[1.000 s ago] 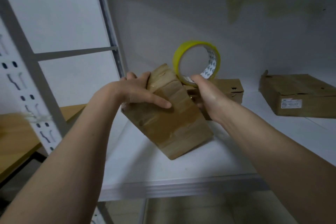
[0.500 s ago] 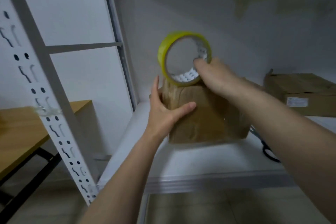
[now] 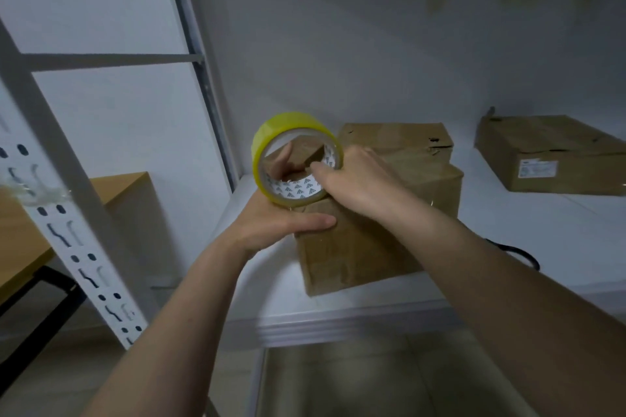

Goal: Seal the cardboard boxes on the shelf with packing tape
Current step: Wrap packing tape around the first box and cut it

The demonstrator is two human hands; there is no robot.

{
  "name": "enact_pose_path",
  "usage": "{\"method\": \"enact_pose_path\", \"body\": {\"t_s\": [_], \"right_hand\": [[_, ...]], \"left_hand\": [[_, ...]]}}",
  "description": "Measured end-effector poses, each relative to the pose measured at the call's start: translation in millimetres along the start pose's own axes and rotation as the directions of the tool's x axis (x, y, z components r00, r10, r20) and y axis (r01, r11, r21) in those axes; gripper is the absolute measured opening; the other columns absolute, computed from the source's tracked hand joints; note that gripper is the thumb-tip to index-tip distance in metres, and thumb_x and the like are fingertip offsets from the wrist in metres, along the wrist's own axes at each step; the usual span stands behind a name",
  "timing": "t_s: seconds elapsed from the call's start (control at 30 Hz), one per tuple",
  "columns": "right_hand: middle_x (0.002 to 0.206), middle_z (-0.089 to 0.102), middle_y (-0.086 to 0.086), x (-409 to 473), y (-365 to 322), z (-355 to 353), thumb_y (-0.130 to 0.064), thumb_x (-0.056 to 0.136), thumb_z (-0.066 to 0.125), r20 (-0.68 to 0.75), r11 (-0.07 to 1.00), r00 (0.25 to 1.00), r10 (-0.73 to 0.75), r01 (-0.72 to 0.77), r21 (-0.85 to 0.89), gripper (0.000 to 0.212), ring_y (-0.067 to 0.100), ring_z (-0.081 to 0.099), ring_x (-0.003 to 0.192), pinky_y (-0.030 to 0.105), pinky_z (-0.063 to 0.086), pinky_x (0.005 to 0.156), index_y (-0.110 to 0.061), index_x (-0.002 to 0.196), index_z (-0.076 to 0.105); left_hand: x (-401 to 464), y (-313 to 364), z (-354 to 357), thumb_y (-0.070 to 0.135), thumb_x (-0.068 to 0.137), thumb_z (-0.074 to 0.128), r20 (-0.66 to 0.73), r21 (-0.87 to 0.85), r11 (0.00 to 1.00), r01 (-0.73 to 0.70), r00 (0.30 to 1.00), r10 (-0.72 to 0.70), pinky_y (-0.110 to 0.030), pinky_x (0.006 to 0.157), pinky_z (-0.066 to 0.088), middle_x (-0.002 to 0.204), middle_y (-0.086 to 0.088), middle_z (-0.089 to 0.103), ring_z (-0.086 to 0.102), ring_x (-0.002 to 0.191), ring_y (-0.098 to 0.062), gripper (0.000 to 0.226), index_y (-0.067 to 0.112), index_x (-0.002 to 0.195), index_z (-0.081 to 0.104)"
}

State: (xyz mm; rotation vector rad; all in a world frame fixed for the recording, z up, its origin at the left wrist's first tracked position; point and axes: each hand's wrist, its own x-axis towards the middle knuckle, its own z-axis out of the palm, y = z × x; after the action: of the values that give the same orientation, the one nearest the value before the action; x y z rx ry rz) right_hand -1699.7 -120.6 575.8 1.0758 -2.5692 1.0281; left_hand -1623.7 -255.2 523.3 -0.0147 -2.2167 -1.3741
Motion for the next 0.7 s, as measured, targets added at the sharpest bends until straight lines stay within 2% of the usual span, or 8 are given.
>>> {"method": "enact_pose_path", "body": {"t_s": [0.1,0.2,0.3,0.37,0.47,0.57,0.63,0.7], "right_hand": [[0.089,0.063,0.007,6,7,-2,-0.037,0.090,0.048,0.025,0.994,0.999,0.046,-0.049,0.102,0.027,0.031,0.060,0.090,0.031,0.040,0.069,-0.014,0.082,0.059],[0.091,0.065,0.009,11,19,-12,-0.033,0.090,0.050,0.011,0.973,0.995,0.103,-0.103,0.206,0.026,0.030,0.062,0.088,0.034,0.049,0.076,-0.010,0.089,0.062],[0.087,0.064,0.011,8,35,-33,-0.029,0.094,0.049,-0.001,0.965,0.991,0.136,-0.132,0.227,0.024,0.028,0.061,0.083,0.034,0.044,0.071,-0.009,0.088,0.062],[0.081,0.058,0.010,6,46,-46,-0.028,0.094,0.049,-0.010,0.967,0.988,0.153,-0.147,0.206,0.026,0.027,0.057,0.077,0.033,0.038,0.065,-0.006,0.084,0.060],[0.083,0.056,0.011,6,56,-57,-0.028,0.094,0.050,-0.029,0.965,0.980,0.199,-0.190,0.180,0.035,0.026,0.053,0.076,0.033,0.036,0.064,0.003,0.098,0.062],[0.086,0.060,0.010,3,56,-54,-0.033,0.092,0.052,-0.040,0.959,0.970,0.241,-0.232,0.165,0.037,0.028,0.058,0.080,0.034,0.039,0.067,0.001,0.102,0.065],[0.085,0.064,0.007,1,55,-47,-0.043,0.087,0.058,-0.071,0.962,0.965,0.252,-0.243,0.123,0.040,0.030,0.061,0.083,0.036,0.045,0.073,-0.004,0.095,0.066],[0.081,0.062,0.003,-1,54,-42,-0.050,0.083,0.062,-0.099,0.963,0.958,0.268,-0.262,0.064,0.041,0.028,0.059,0.082,0.039,0.046,0.079,-0.009,0.088,0.064]], "left_hand": [[1,0,4,0.011,0.052,0.089,-0.016,0.036,0.999,-0.010,1.000,0.011,-0.012,0.093,0.045,0.119,0.021,0.058,0.056,0.112,0.010,0.091,0.050,0.119,0.040],[3,-1,2,0.011,0.053,0.096,-0.027,0.054,0.998,0.029,0.999,-0.028,-0.004,0.087,0.042,0.125,0.012,0.051,0.053,0.107,0.017,0.098,0.050,0.122,0.038],[4,-3,-3,0.028,0.048,0.099,0.000,0.088,0.994,0.072,0.997,-0.072,-0.009,0.096,0.043,0.135,0.003,0.046,0.048,0.125,-0.001,0.128,0.038,0.151,0.025],[4,-3,-4,0.025,0.047,0.098,0.009,0.070,0.991,0.113,0.993,-0.114,0.000,0.084,0.040,0.138,-0.002,0.041,0.045,0.127,-0.007,0.141,0.036,0.156,0.008],[4,-4,-3,0.024,0.050,0.089,0.015,0.083,0.989,0.121,0.992,-0.122,0.005,0.079,0.036,0.138,-0.004,0.039,0.045,0.125,-0.006,0.138,0.035,0.156,0.002],[2,0,-4,0.027,0.048,0.089,0.024,0.120,0.982,0.145,0.989,-0.149,0.005,0.078,0.036,0.139,-0.002,0.038,0.045,0.123,-0.002,0.138,0.037,0.156,0.003],[6,5,-8,0.031,0.046,0.090,0.053,0.172,0.969,0.178,0.980,-0.189,0.003,0.083,0.037,0.141,0.000,0.036,0.045,0.123,-0.001,0.139,0.036,0.156,0.006],[16,12,-11,0.045,0.040,0.096,0.124,0.322,0.934,0.155,0.971,-0.204,-0.014,0.102,0.040,0.145,0.004,0.036,0.042,0.130,-0.008,0.141,0.041,0.155,0.014]]}}
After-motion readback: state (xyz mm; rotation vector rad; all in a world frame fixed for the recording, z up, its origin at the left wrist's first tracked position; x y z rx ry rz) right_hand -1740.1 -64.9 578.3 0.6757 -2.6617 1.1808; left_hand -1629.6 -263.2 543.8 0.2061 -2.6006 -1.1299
